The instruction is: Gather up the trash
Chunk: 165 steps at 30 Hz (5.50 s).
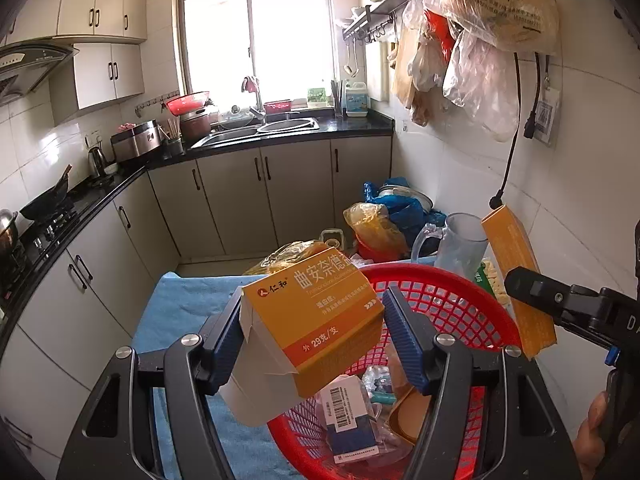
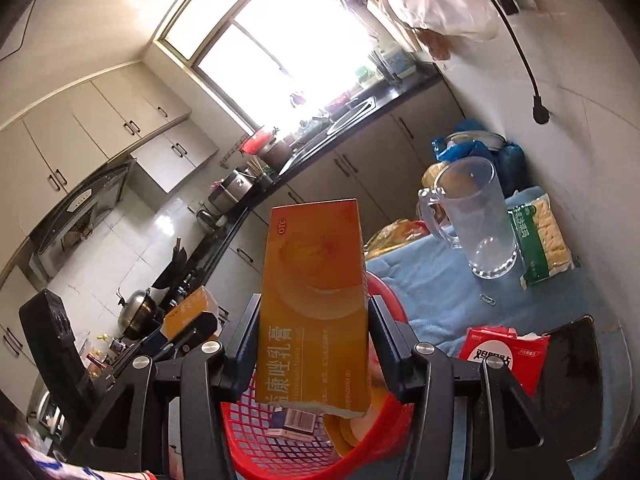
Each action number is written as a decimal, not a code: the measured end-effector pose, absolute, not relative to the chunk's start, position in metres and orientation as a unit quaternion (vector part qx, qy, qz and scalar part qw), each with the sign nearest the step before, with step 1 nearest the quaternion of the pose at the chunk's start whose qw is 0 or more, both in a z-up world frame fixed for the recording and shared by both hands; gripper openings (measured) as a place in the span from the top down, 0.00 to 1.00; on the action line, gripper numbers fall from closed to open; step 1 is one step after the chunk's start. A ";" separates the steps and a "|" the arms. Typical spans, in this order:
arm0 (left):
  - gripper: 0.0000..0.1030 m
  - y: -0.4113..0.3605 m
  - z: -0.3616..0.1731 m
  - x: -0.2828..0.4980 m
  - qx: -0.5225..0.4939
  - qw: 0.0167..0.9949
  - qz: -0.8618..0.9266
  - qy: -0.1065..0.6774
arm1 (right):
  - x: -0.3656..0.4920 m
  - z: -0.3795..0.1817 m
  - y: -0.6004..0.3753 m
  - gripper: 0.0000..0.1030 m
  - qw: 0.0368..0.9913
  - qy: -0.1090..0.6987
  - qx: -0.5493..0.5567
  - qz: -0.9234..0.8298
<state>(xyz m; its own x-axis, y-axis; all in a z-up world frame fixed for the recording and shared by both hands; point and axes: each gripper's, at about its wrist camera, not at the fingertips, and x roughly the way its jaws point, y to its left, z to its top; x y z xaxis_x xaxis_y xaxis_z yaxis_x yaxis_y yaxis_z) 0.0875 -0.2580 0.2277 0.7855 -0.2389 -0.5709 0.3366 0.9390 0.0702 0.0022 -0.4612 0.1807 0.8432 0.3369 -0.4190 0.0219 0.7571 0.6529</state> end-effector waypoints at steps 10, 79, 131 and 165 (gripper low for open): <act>0.36 -0.259 0.213 0.097 0.084 0.937 -0.149 0.304 | 0.015 0.173 -0.454 0.44 0.897 0.282 0.331 0.084; 0.00 -0.057 0.150 -0.198 -0.005 0.988 -0.015 0.154 | -0.239 0.092 -0.307 0.15 0.946 0.294 0.122 -0.055; 0.00 -0.057 0.061 -0.141 0.056 0.944 -0.007 0.326 | -0.210 0.069 -0.273 0.13 0.932 0.339 0.090 -0.088; 0.00 -0.067 0.046 -0.139 0.059 0.931 -0.038 0.358 | -0.208 0.063 -0.273 0.12 0.930 0.345 0.093 -0.086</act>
<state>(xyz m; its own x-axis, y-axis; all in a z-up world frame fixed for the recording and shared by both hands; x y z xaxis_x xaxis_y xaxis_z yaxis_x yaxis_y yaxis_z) -0.1387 -0.0667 0.0459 0.7409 -0.0281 -0.6710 0.1126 0.9902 0.0828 -0.2084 -0.2728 0.0627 0.7480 -0.0953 -0.6569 0.2229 0.9682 0.1133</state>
